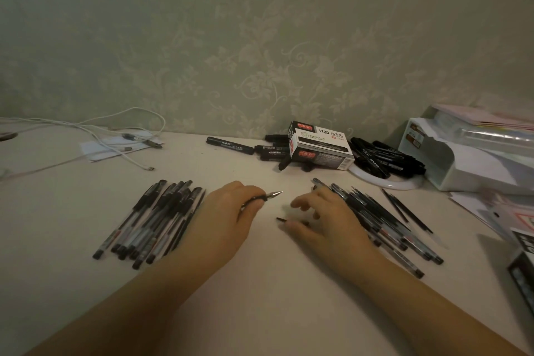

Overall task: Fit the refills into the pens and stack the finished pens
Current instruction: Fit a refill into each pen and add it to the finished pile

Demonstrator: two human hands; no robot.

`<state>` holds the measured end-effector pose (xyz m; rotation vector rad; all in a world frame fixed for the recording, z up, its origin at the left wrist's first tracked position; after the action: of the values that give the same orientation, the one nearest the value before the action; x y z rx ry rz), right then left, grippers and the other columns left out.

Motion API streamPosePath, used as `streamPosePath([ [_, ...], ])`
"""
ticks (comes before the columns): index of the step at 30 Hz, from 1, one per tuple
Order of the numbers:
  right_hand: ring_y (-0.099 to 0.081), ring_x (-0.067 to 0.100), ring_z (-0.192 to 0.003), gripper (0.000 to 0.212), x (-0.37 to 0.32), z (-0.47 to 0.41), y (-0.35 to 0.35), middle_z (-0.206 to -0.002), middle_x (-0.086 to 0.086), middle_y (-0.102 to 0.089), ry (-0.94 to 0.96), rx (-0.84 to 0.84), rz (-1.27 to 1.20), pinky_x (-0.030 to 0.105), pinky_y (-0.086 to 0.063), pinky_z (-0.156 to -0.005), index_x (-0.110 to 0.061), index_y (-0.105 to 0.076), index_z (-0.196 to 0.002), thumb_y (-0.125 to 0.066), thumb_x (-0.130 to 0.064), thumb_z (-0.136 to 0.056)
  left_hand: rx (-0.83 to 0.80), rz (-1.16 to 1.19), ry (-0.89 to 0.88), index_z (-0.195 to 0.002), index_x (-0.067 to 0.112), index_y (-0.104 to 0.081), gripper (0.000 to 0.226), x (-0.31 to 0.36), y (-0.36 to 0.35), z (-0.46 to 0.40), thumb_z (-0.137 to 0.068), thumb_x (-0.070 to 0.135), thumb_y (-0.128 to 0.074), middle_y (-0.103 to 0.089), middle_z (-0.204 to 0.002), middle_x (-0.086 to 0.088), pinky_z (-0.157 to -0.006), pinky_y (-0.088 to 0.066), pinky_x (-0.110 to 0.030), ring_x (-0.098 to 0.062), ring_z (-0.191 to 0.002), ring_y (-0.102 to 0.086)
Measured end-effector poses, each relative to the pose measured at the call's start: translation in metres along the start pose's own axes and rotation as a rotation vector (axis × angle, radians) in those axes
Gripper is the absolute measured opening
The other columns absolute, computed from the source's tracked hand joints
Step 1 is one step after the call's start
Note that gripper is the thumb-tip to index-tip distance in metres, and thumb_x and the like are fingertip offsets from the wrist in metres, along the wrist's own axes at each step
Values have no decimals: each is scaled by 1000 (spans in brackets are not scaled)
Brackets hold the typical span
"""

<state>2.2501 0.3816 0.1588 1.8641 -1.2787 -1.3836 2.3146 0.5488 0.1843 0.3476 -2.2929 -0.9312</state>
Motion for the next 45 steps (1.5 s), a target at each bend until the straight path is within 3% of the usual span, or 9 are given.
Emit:
streamPosePath([
  [4,-47,-3,-96,5,1,1,-4,-99,-19,-52,40,-16,-23,10,-36,-78,-32,-63,-97,-65,-30,-93,-55,-22,38,-117,21,-68,25,-8,-2,0,-97,26,-53,-63,-96,2,-81,-44,-23,-10,-87,-57],
  [10,-56,2,-88,11,1,-1,5,-92,-14,-62,19,107,-207,11,-42,-71,-26,-64,-93,-64,-15,-93,-145,-49,6,-114,27,-69,25,-7,-6,2,-98,28,-50,-58,-87,2,-72,-35,-19,-9,-80,-50],
  [20,-62,4,-88,13,-6,0,6,-90,-15,-68,38,89,-364,17,-50,-79,-27,-71,-97,-70,-16,-90,-154,-1,-56,-112,28,-69,23,1,-10,2,-97,30,-52,-56,-84,6,-68,-39,-20,-6,-76,-50],
  [23,-65,3,-92,13,-7,1,0,-94,-18,-71,13,-20,-443,18,-52,-82,-31,-72,-99,-69,-21,-91,-174,13,-68,-112,28,-69,24,4,-13,3,-97,31,-51,-58,-85,7,-71,-42,-22,-5,-77,-51],
  [29,-70,10,-87,13,-5,1,-2,-90,-6,-75,-30,-42,-609,24,-55,-82,-22,-74,-96,-74,-13,-86,-195,13,-76,-109,27,-70,24,7,-14,4,-97,32,-50,-57,-83,7,-69,-42,-24,-5,-75,-50],
  [33,-70,24,-81,14,-4,0,-1,-88,5,-74,-57,-42,-719,31,-57,-77,-18,-69,-95,-77,-14,-84,-184,-6,-92,-108,29,-69,24,10,-10,2,-98,33,-48,-57,-84,8,-71,-45,-29,-6,-77,-51],
  [40,-69,18,-78,10,-3,-1,-2,-85,7,-73,-20,-61,-704,27,-55,-75,-14,-71,-89,-78,-11,-83,-213,-62,-135,-110,25,-69,26,15,-11,1,-99,30,-46,-54,-87,3,-73,-43,-30,-12,-80,-50],
  [45,-69,17,-86,14,-6,-2,-1,-92,-2,-73,2,-2,-657,35,-58,-83,-23,-70,-97,-75,-18,-85,-111,-18,-105,-109,23,-70,25,15,-8,2,-98,30,-48,-53,-86,4,-70,-43,-29,-9,-78,-48],
])
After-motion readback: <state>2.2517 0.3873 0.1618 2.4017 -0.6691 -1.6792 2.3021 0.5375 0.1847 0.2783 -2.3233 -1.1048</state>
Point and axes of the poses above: each hand's wrist, its own z-axis away from the middle knuckle, its own y-axis out of the back of the hand, x = y × z, the point moved 5 cm from there along -z, towards the middle knuckle
